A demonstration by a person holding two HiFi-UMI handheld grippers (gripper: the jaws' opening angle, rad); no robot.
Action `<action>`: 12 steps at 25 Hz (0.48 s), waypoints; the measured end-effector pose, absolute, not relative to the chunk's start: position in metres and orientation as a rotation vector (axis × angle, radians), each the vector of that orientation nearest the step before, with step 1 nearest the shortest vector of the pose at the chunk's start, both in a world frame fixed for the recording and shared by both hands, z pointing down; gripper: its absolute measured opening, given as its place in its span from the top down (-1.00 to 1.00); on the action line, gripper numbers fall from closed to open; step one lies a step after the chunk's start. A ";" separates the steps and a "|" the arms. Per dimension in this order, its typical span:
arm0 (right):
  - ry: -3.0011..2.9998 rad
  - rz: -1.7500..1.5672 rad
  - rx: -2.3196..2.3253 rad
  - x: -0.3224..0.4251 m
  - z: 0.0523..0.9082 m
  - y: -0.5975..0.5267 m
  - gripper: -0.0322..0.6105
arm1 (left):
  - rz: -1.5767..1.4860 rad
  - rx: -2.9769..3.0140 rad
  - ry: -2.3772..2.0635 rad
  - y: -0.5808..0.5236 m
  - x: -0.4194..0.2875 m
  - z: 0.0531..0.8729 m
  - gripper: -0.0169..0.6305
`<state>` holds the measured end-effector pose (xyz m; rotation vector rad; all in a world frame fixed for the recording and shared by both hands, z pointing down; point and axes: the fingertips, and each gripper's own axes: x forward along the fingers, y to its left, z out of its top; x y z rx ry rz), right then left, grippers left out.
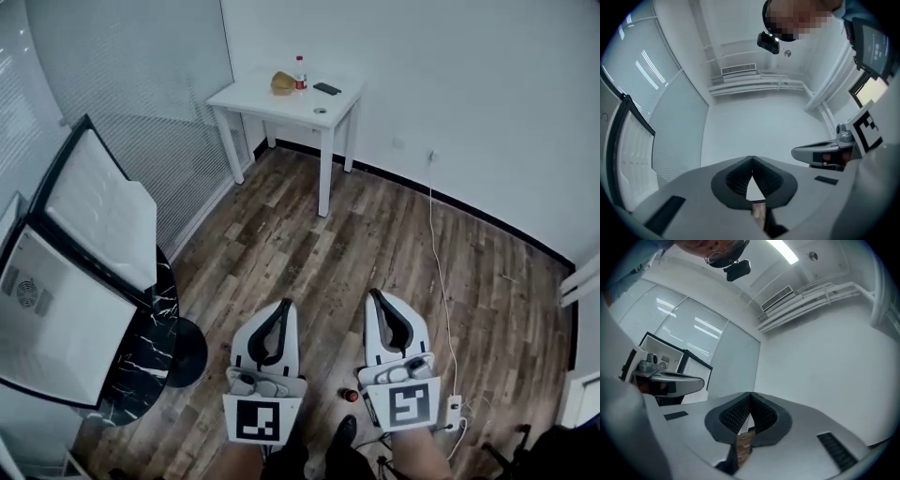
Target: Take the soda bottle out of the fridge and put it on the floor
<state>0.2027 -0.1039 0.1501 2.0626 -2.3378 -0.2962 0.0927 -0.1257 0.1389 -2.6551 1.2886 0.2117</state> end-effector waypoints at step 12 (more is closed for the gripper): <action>-2.312 -0.468 2.094 0.176 0.047 -0.062 0.86 | 0.307 -2.591 1.264 -0.085 0.066 0.030 0.91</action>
